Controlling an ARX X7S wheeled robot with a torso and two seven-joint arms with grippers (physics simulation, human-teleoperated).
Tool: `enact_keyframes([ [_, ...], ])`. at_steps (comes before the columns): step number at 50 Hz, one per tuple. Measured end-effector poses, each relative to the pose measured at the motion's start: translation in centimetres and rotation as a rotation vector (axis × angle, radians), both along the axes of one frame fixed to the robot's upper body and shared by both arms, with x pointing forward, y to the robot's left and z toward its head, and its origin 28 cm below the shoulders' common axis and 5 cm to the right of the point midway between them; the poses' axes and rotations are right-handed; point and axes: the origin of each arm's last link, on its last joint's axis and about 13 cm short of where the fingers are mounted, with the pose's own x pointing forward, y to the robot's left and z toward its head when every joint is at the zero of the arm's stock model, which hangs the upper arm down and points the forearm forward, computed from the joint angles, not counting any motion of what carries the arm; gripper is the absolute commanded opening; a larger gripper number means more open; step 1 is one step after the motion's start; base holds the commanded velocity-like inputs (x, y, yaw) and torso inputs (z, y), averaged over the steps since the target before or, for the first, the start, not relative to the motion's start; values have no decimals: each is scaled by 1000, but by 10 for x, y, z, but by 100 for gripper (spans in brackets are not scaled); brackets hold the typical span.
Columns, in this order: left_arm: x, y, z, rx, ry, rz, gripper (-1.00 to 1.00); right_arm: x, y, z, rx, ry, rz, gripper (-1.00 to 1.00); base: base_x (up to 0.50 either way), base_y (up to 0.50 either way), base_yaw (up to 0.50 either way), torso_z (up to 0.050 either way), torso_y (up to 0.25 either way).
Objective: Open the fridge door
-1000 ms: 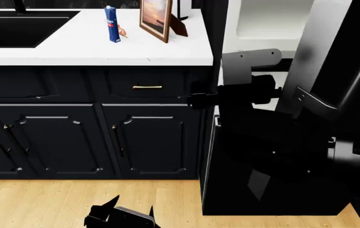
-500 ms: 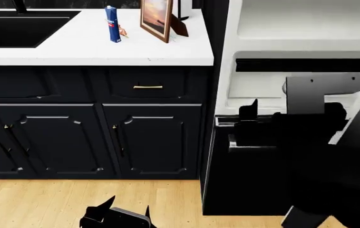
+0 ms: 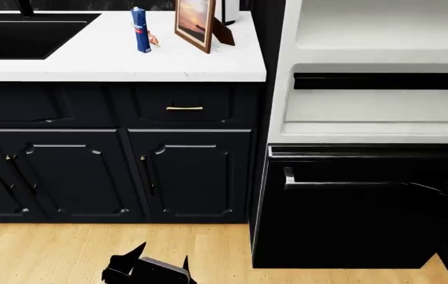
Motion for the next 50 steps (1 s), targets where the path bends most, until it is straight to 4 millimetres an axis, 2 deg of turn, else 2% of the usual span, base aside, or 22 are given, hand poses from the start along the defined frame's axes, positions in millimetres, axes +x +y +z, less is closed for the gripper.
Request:
enact_keyframes([
  [13,1,-2,2,9,-3,-11,100,2,-18,6,112,-130,-224,100,0,0,0,0,0],
  [34,3,-5,-1,8,7,-18,100,6,-29,26,427,-408,-329,100,0,0,0,-3,0],
  [36,3,-6,-2,8,8,-19,100,13,-40,15,401,-397,-396,100,0,0,0,0,0],
  [38,4,-6,-2,7,10,-20,100,15,-55,-6,359,-333,-491,100,0,0,0,0,0],
  [44,5,-7,-3,4,13,-24,100,3,-94,-61,229,-127,-717,100,0,0,0,0,0],
  [47,5,-7,-3,3,14,-25,100,-3,-130,-83,157,-56,-803,100,0,0,0,0,0],
  [50,5,-7,-4,2,15,-26,100,-20,-167,-104,111,39,-855,100,0,0,0,-3,0],
])
